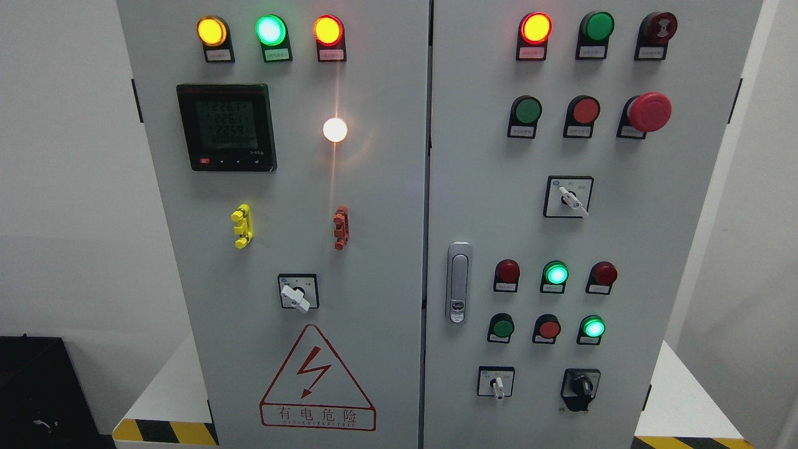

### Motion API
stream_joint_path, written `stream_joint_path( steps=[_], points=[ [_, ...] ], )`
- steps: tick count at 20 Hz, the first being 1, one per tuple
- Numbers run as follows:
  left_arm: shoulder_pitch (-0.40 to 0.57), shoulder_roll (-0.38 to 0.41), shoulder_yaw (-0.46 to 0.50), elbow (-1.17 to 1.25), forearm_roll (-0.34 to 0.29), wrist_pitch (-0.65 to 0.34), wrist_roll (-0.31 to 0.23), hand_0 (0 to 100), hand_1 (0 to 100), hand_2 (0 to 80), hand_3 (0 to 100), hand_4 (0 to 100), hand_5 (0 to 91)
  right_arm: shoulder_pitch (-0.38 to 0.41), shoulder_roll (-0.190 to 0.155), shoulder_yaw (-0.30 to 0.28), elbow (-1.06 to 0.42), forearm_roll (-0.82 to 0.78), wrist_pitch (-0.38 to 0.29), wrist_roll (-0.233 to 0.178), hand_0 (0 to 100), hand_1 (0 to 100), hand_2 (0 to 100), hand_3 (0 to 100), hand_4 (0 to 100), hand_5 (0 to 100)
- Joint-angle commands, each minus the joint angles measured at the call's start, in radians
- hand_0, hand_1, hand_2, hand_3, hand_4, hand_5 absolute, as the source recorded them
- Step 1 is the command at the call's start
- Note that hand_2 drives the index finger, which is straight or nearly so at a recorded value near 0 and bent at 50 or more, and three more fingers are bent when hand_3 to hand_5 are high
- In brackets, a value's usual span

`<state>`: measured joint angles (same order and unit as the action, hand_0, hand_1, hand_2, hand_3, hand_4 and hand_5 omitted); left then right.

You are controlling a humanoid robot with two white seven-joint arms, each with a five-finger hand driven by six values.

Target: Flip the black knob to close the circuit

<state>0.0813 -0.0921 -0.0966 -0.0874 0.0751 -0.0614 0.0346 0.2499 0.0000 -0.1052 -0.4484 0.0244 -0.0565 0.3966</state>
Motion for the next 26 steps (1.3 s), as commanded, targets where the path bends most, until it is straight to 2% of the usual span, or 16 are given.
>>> stream_joint_path(
  steps=[1,3,4,5,6,8,9,11,16,18,20,21,23,26],
  points=[
    [0.000,0.000,0.000,0.000,0.000,0.000,0.001,12,56,0.0,0,0,0.0,-0.004,0.002,0.002,-0.234,0.106,0.012,-0.005,0,11,0,4,0,0],
    [0.000,0.000,0.000,0.000,0.000,0.000,0.001,12,56,0.0,0,0,0.0,-0.009,-0.018,0.002,-0.288,0.150,0.015,-0.005,0,11,3,9,0,0],
    [0.000,0.000,0.000,0.000,0.000,0.000,0.001,12,56,0.0,0,0,0.0,-0.015,-0.023,-0.002,-0.315,0.170,0.018,-0.008,0,11,8,14,3,0],
    [0.000,0.000,0.000,0.000,0.000,0.000,0.001,12,56,0.0,0,0,0.0,-0.021,-0.026,-0.011,-0.343,0.192,0.018,-0.016,0,11,12,20,10,0],
    [0.000,0.000,0.000,0.000,0.000,0.000,0.001,12,56,0.0,0,0,0.0,-0.024,-0.028,-0.030,-0.370,0.219,0.020,-0.021,0,11,15,22,12,0],
    [0.000,0.000,0.000,0.000,0.000,0.000,0.001,12,56,0.0,0,0,0.0,-0.035,-0.026,-0.065,-0.427,0.302,0.020,-0.021,0,11,21,31,27,0],
    [0.000,0.000,0.000,0.000,0.000,0.000,0.001,12,56,0.0,0,0,0.0,-0.037,-0.023,-0.080,-0.461,0.348,0.018,-0.021,0,11,21,33,29,0],
    [0.000,0.000,0.000,0.000,0.000,0.000,0.001,12,56,0.0,0,0,0.0,-0.037,-0.018,-0.100,-0.538,0.417,0.018,-0.021,0,12,28,42,38,12],
    [0.000,0.000,0.000,0.000,0.000,0.000,0.001,12,56,0.0,0,0,0.0,-0.037,-0.014,-0.128,-0.723,0.514,0.018,-0.022,0,12,41,57,47,29],
    [0.000,0.000,0.000,0.000,0.000,0.000,0.001,12,56,0.0,0,0,0.0,-0.038,-0.012,-0.137,-0.798,0.535,0.017,-0.022,0,8,49,64,51,33],
    [0.000,0.000,0.000,0.000,0.000,0.000,0.001,12,56,0.0,0,0,0.0,-0.040,-0.012,-0.148,-0.878,0.574,0.015,-0.022,0,0,57,73,58,44],
    [0.000,0.000,0.000,0.000,0.000,0.000,0.001,12,56,0.0,0,0,0.0,-0.040,-0.012,-0.159,-0.921,0.604,0.014,-0.021,0,0,58,74,59,45],
    [0.000,0.000,0.000,0.000,0.000,0.000,0.001,12,56,0.0,0,0,0.0,-0.040,-0.002,-0.172,-1.005,0.685,0.010,-0.021,0,0,67,83,68,57],
    [0.000,0.000,0.000,0.000,0.000,0.000,0.001,12,56,0.0,0,0,0.0,-0.040,0.005,-0.186,-1.114,0.805,0.012,-0.027,0,0,76,92,75,69]
  ],
)
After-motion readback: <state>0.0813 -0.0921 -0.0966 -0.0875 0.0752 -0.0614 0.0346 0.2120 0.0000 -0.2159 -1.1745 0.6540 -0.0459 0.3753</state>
